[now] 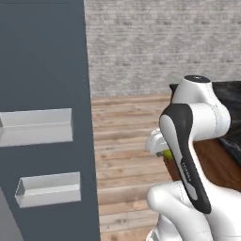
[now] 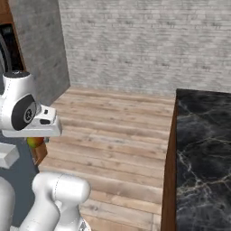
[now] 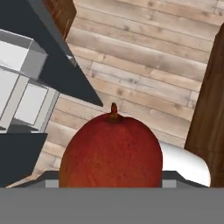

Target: Pick up the tangerine and mango from the fridge and place one fruit on each plate on the dining counter.

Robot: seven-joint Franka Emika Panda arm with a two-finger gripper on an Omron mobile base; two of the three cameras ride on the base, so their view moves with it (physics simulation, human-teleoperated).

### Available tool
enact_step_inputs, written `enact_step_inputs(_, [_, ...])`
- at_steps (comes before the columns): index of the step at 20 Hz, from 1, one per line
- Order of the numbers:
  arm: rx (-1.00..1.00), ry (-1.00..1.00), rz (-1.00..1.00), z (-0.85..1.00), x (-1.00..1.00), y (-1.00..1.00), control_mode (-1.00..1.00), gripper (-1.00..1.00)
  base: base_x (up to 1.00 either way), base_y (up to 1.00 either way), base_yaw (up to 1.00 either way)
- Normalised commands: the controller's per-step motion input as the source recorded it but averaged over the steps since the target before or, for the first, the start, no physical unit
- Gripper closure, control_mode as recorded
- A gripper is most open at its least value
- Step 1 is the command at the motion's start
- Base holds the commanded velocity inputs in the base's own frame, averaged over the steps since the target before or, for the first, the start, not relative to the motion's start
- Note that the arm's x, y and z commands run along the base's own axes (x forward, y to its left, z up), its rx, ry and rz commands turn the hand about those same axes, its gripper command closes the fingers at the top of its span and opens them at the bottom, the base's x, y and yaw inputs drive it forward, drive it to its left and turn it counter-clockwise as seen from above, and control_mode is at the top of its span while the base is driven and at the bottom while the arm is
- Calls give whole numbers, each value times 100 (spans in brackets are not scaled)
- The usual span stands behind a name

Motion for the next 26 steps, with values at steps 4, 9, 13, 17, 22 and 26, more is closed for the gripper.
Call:
enact_step_inputs(4, [0,0,0,0,0,0,100,100,86,-97,9])
enact_step_inputs(9, [0,0,0,0,0,0,100,100,100,-73,7])
enact_step_inputs(13, [0,0,0,0,0,0,100,100,100,-7,-2])
enact_step_inputs(17, [0,0,0,0,0,0,100,100,100,74,-12])
enact_step_inputs(22, [0,0,0,0,0,0,100,100,100,70,-4])
enact_step_inputs(26, [0,0,0,0,0,0,100,100,100,66,-16])
